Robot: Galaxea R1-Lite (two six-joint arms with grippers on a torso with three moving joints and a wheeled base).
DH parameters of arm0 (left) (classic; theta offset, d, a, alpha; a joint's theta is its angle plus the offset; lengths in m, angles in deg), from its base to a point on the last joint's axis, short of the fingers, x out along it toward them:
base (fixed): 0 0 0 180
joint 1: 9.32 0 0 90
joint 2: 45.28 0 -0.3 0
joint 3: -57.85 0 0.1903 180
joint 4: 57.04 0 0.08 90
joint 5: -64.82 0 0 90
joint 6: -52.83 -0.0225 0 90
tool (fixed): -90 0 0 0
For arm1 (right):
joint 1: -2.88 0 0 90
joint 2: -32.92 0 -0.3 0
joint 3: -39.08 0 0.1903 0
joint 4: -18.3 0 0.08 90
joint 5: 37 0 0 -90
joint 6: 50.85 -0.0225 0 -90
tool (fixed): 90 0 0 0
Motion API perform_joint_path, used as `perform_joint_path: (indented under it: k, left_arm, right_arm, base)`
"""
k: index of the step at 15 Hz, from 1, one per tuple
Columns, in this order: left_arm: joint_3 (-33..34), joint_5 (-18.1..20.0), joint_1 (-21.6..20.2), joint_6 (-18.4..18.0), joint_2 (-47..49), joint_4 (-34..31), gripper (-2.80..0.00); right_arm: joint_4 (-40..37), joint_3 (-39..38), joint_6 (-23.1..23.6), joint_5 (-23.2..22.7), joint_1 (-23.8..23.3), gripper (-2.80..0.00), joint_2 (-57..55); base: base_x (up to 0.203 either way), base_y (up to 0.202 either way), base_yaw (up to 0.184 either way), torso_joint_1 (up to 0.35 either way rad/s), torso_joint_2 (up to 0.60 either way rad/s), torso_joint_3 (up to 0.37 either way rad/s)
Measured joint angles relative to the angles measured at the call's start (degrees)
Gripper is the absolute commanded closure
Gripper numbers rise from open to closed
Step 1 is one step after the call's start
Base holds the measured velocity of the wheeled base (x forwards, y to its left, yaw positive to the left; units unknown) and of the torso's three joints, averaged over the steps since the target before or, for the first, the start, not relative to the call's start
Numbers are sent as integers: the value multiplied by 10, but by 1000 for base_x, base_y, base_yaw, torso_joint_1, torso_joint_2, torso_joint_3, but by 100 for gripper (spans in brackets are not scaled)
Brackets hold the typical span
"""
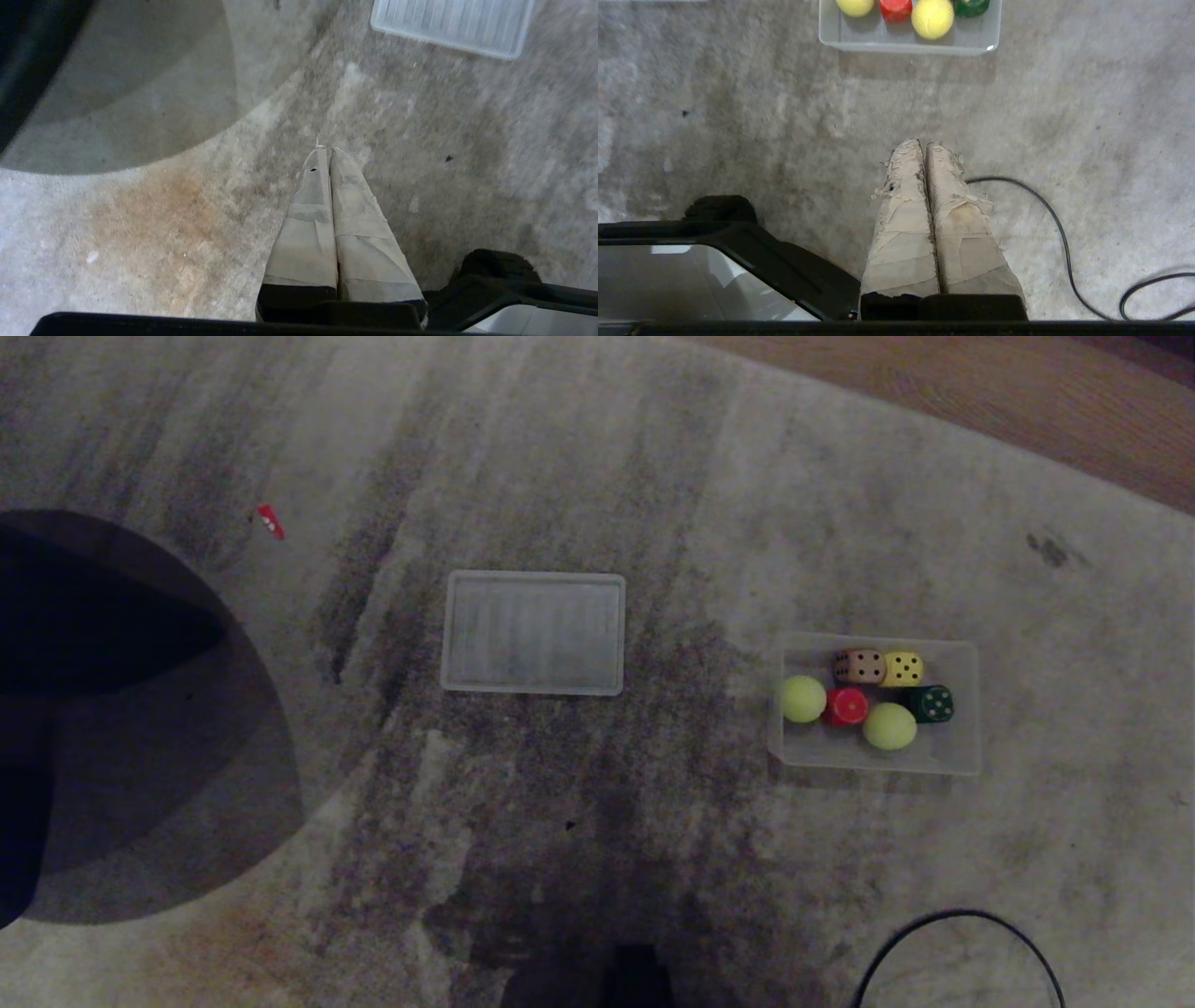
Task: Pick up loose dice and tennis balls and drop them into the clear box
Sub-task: Close the lid
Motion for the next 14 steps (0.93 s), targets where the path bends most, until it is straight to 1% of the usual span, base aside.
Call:
perform_joint_path:
  k: [14]
  left_arm:
    - [0, 0, 0, 1, 0, 0, 0]
  right_arm:
    - [0, 0, 0, 0, 0, 0, 0]
  base:
    - [0, 0, 0, 3, 2, 204]
